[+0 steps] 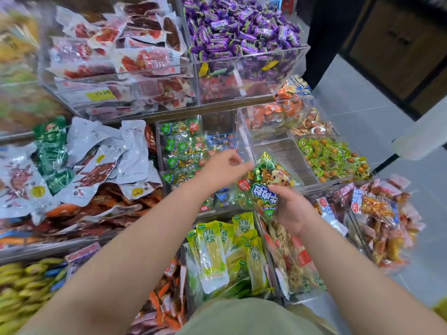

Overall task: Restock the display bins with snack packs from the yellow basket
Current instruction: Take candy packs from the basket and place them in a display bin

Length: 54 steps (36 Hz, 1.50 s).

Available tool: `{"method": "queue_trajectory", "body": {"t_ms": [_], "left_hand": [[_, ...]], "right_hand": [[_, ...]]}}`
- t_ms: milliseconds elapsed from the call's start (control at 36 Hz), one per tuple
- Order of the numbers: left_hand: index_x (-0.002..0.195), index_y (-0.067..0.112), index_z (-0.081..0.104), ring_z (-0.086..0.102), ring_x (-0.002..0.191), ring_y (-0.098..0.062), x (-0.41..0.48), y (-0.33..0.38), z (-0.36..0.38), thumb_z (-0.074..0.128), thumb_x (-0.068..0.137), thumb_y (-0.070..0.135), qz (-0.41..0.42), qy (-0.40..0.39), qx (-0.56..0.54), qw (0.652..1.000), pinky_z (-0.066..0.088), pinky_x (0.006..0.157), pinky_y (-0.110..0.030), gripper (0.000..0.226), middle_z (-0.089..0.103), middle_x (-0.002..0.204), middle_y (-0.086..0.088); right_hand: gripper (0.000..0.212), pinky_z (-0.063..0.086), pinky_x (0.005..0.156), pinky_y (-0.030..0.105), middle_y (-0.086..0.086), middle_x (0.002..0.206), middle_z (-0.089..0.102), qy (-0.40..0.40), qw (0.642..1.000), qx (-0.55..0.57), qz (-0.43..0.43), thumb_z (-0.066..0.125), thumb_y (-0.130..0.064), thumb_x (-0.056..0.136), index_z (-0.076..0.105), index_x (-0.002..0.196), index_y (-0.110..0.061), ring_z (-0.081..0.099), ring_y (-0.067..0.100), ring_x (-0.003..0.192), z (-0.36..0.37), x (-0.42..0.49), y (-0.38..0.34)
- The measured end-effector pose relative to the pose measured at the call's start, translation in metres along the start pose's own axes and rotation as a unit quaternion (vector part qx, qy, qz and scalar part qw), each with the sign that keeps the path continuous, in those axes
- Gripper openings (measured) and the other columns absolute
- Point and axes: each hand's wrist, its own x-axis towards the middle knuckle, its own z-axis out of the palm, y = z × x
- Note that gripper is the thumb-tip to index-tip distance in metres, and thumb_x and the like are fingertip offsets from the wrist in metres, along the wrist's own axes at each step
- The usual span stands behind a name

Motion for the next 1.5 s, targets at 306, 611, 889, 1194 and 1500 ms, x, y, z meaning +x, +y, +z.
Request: {"method": "queue_trajectory", "body": {"t_ms": [306,611,889,1194,1500], "left_hand": [[0.087,0.012,0.059,0.068,0.071,-0.011,-0.025,-0.017,0.001,0.080,0.078,0.021,-0.122,-0.054,-0.211,0.968,0.058,0.063,-0.026,0.025,0.065,0.084,-0.003],[0.077,0.014,0.048,0.068,0.064,-0.013,-0.022,-0.021,-0.062,0.077,0.078,0.004,-0.070,0.183,-0.464,0.864,0.057,0.059,-0.025,0.030,0.061,0.082,-0.004],[0.079,0.023,0.065,0.059,0.077,-0.010,-0.015,-0.031,-0.096,0.071,0.086,0.022,0.045,0.265,-0.343,0.900,0.049,0.080,-0.029,0.010,0.065,0.077,0.005],[0.091,0.022,0.044,0.049,0.076,-0.016,-0.002,-0.055,-0.065,0.057,0.094,0.038,0.123,-0.068,0.433,0.890,0.036,0.060,-0.030,0.021,0.049,0.079,0.008],[0.119,0.013,0.042,0.050,0.092,-0.021,0.011,-0.076,-0.033,0.049,0.088,0.062,0.202,0.021,0.578,0.790,0.041,0.081,-0.036,0.058,0.057,0.110,-0.004]], "right_hand": [[0.034,0.051,0.085,0.050,0.007,0.088,0.074,0.005,0.997,0.052,-0.050,0.070,-0.019,0.069,0.047,0.093,-0.026,0.070,0.024,0.083,0.013,0.009,0.003],[0.013,0.058,0.075,0.039,-0.002,0.089,0.075,0.046,0.997,0.056,-0.031,0.053,-0.021,0.096,0.052,0.108,-0.018,0.071,0.012,0.083,0.016,0.008,-0.004],[0.040,0.057,0.067,0.039,0.010,0.100,0.062,0.025,0.998,0.046,-0.030,0.050,0.012,0.086,0.051,0.108,-0.021,0.065,0.020,0.079,0.013,0.010,-0.007],[0.070,0.057,0.054,0.036,0.000,0.073,0.065,0.050,0.997,0.045,-0.032,0.058,0.004,0.087,0.022,0.144,-0.013,0.070,0.014,0.063,0.021,0.001,-0.005],[0.068,0.054,0.052,0.037,0.002,0.066,0.071,0.052,0.998,0.043,-0.014,0.056,0.004,0.088,0.020,0.143,-0.011,0.072,0.023,0.071,0.015,0.002,-0.002]]}}
